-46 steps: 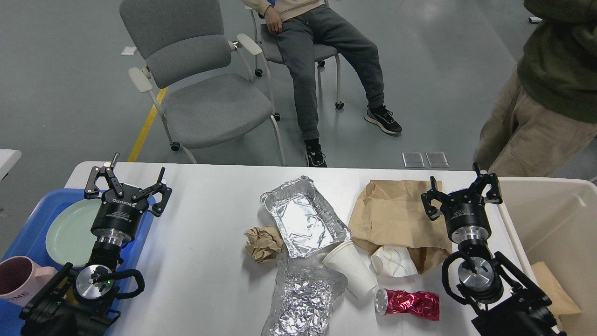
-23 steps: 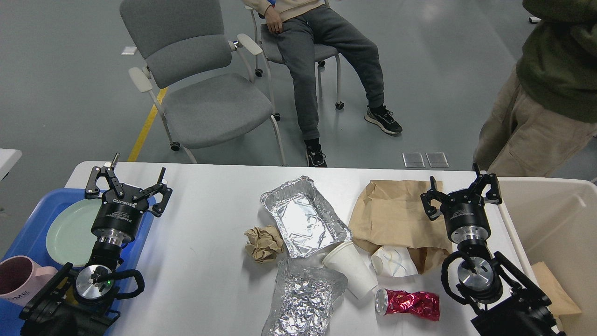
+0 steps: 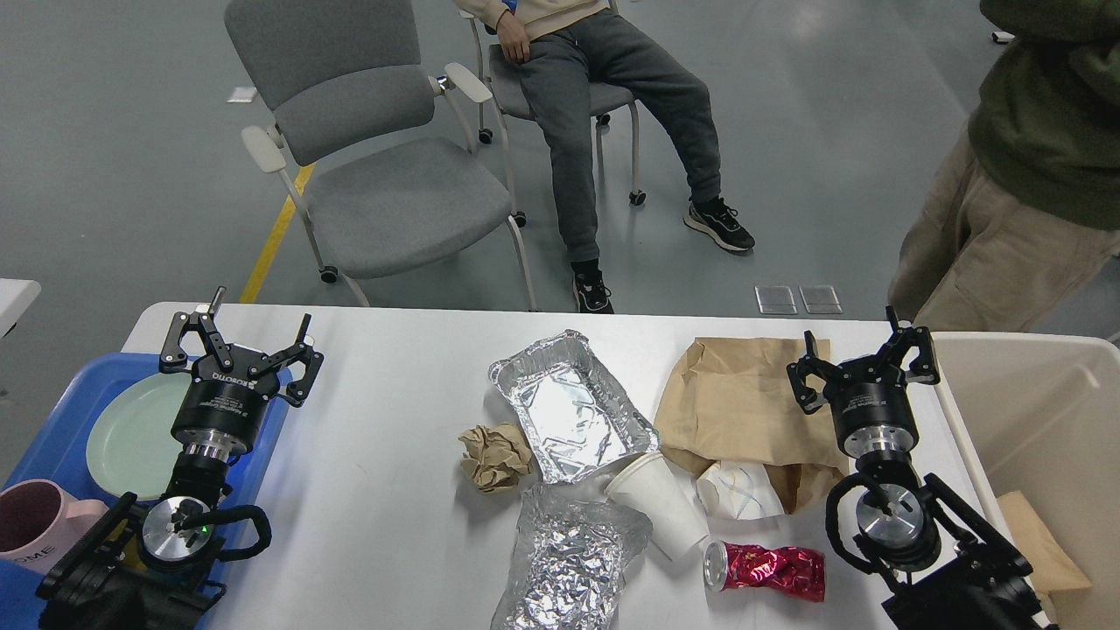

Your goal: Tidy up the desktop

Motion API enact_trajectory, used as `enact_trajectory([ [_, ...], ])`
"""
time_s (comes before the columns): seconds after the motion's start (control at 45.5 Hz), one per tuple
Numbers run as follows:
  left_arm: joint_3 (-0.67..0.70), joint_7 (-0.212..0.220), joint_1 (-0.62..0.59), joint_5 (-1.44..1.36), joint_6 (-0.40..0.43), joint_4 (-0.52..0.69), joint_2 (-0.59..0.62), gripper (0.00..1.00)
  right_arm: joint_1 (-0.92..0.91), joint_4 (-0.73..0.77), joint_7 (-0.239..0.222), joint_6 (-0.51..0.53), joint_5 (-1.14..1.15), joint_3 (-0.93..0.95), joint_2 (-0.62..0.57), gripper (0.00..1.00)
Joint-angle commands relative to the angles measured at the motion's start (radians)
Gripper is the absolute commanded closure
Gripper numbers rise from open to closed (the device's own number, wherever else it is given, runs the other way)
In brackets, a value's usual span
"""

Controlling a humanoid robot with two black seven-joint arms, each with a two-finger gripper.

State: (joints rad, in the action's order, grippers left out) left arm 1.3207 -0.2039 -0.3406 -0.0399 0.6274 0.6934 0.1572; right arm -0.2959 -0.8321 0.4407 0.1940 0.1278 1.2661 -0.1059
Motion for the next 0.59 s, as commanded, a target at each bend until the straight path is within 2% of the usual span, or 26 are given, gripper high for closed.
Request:
enact_trajectory([
  [0.0,0.000,0.000,0.000,0.000,0.000,0.000,0.001,0.03,-0.003,-0.002,-0.023,0.022,-0.004,0.001,-0.002,0.00],
  [0.154,0.000,0.000,0.000,0.000,0.000,0.000,-0.001,0.03,-0.032,0.002,-0.030,0.091,-0.005,0.001,-0.009,0.00],
  [0.571,0.000,0.000,0.000,0.000,0.000,0.000,-0.001,0.03,-0.031,0.016,-0.027,0.090,-0.053,-0.014,-0.017,0.00],
])
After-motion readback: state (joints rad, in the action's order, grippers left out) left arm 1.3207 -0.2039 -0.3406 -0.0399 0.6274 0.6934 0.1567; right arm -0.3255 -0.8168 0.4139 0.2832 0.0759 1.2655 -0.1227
